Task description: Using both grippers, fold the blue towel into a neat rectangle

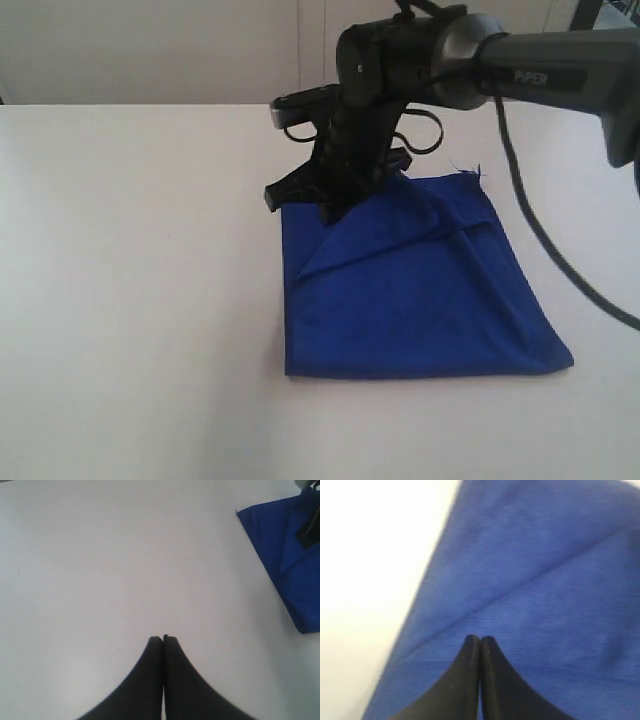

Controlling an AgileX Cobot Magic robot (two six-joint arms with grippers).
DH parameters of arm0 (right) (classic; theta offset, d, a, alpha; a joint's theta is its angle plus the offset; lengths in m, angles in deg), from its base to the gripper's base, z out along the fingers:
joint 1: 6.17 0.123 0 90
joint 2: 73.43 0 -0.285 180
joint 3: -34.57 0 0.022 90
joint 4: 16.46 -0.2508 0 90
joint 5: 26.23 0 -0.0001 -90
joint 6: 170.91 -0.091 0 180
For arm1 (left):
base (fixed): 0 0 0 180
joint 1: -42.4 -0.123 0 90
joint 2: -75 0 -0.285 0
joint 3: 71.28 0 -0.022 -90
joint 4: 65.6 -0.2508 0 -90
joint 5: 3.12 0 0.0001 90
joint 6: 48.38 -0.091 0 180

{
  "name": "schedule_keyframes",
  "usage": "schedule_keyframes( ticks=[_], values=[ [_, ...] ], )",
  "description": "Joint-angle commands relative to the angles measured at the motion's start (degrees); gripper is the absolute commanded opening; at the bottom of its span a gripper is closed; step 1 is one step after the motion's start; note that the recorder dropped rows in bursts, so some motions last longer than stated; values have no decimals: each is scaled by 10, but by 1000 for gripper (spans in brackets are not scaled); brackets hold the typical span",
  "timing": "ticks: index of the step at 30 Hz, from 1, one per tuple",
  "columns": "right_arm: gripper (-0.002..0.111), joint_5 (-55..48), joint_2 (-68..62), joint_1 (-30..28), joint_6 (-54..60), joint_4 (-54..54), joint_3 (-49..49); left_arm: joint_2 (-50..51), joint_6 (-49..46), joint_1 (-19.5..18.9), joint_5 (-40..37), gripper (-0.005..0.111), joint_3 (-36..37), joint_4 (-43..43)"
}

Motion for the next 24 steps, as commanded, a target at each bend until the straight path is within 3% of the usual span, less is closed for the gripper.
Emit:
schedule_keyframes(
  ticks=[1,13,24],
  values=[
    [0,-5,-28,20,3,-2,5,-5,4,-2,-6,0,-3,2],
    [0,-11,-84,29,3,-38,5,-5,4,-2,-6,0,-3,2],
    [0,46,-95,62,-24,-90,5,-5,4,-2,-6,0,-3,2]
  ],
)
